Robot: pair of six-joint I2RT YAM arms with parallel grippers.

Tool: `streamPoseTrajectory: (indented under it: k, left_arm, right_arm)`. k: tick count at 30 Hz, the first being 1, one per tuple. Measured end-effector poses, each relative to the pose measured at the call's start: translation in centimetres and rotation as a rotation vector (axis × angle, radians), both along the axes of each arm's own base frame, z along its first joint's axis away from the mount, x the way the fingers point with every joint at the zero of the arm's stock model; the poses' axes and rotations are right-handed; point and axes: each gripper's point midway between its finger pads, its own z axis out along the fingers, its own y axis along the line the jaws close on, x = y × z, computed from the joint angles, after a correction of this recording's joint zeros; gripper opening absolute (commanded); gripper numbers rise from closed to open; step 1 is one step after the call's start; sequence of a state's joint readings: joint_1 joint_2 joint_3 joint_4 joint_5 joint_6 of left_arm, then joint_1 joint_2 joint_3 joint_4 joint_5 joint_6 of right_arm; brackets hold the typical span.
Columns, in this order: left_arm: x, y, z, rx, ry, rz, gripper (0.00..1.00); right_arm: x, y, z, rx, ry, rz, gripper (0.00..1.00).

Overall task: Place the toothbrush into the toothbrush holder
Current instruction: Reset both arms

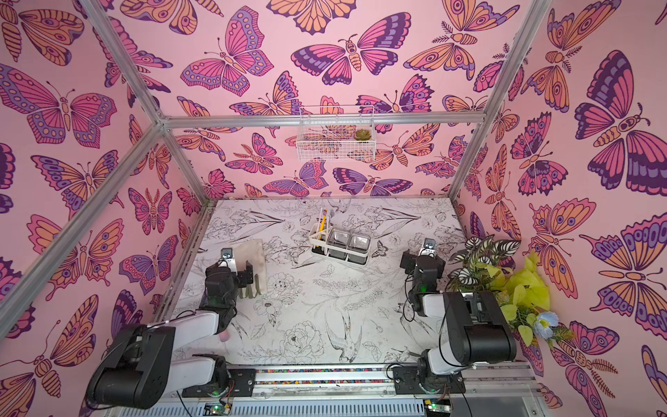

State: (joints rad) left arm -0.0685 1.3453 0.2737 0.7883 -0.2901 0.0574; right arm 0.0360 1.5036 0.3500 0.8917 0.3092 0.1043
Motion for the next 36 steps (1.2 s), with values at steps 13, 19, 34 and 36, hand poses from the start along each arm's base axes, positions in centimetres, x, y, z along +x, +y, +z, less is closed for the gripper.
streamPoseTrajectory:
  k: [13, 19, 34, 36]
  left_arm:
    - [3.3, -0.4, -0.8, -0.080, -0.022, -0.045, 1.00]
    - [3.3, -0.5, -0.9, -0.084, -0.022, -0.046, 1.00]
    - [3.4, -0.5, -0.9, -0.090, -0.023, -0.049, 1.00]
    - [3.4, -0.5, -0.9, -0.090, -0.022, -0.049, 1.00]
  right_arm:
    - [-0.2, 0.1, -0.7, 0.001, 0.033, 0.008, 0.99]
    - [-0.2, 0.1, -0.7, 0.002, 0.033, 0.008, 0.99]
    - [-0.1, 0.2, -0.6, 0.003, 0.032, 0.011, 0.99]
    - [-0.1, 0.2, -0.6, 0.002, 0.031, 0.011, 0.99]
